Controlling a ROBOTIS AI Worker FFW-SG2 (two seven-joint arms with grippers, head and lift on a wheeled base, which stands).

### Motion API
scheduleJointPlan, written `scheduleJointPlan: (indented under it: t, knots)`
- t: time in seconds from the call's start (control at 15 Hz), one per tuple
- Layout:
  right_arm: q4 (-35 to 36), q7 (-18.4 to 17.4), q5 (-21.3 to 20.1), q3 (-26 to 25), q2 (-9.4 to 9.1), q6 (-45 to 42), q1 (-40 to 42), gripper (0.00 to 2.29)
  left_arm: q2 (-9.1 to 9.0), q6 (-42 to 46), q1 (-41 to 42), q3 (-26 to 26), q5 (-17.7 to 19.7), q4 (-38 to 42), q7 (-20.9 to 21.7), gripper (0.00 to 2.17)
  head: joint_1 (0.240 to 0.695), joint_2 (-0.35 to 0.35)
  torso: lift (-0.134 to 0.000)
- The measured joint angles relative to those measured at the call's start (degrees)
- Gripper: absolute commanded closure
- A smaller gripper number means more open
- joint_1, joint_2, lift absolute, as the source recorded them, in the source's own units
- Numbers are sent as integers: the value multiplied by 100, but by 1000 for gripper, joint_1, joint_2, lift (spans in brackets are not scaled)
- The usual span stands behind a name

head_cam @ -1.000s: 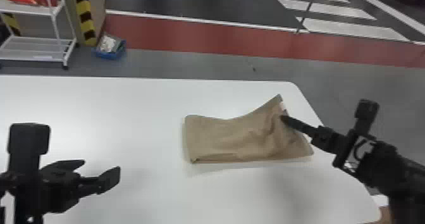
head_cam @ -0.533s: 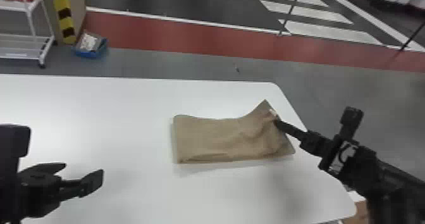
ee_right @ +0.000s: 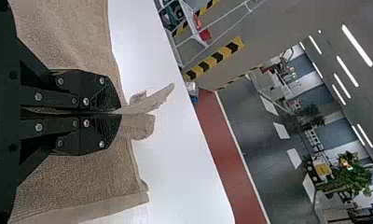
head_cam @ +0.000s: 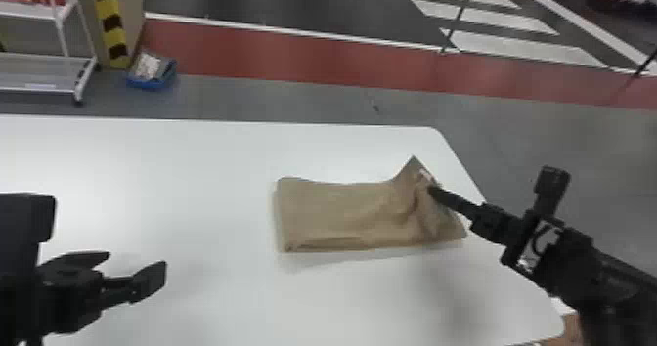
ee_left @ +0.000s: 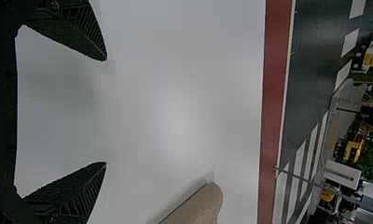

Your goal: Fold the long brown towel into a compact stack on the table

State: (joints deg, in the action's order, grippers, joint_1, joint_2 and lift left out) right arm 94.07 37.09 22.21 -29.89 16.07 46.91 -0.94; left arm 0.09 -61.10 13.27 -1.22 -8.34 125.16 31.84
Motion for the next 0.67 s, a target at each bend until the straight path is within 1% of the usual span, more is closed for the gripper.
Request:
scheduleJointPlan:
  t: [0.13, 0.2, 0.27, 0.33, 0.4, 0.47, 0.67]
  knots:
    - [315, 0, 191, -323, -9, 324, 57, 1082, 0, 12, -3, -12, 5, -2, 18, 87, 695, -301, -124]
    - [408, 0, 246, -489, 1, 440, 67, 1079, 0, 24, 0, -25, 10, -2, 25, 87, 695, -318, -124]
    - [398, 0, 196, -558, 35, 485, 68, 1018, 0, 54, 18, -32, 18, -10, 31, 87, 695, -327, -124]
    - [300, 0, 64, -513, 61, 463, 74, 603, 0, 91, 32, -35, 26, -32, 32, 87, 695, -333, -124]
    - [134, 0, -111, -390, 76, 361, 87, 107, 0, 150, 40, -30, 41, -69, 33, 87, 695, -335, -124]
    - [-9, -1, -222, -303, 83, 274, 96, -2, 0, 191, 46, -20, 55, -91, 33, 87, 695, -336, -124]
    - [-317, -50, -313, -226, 96, 193, 54, 33, 0, 262, 90, -24, 81, -98, 62, 87, 695, -344, -124]
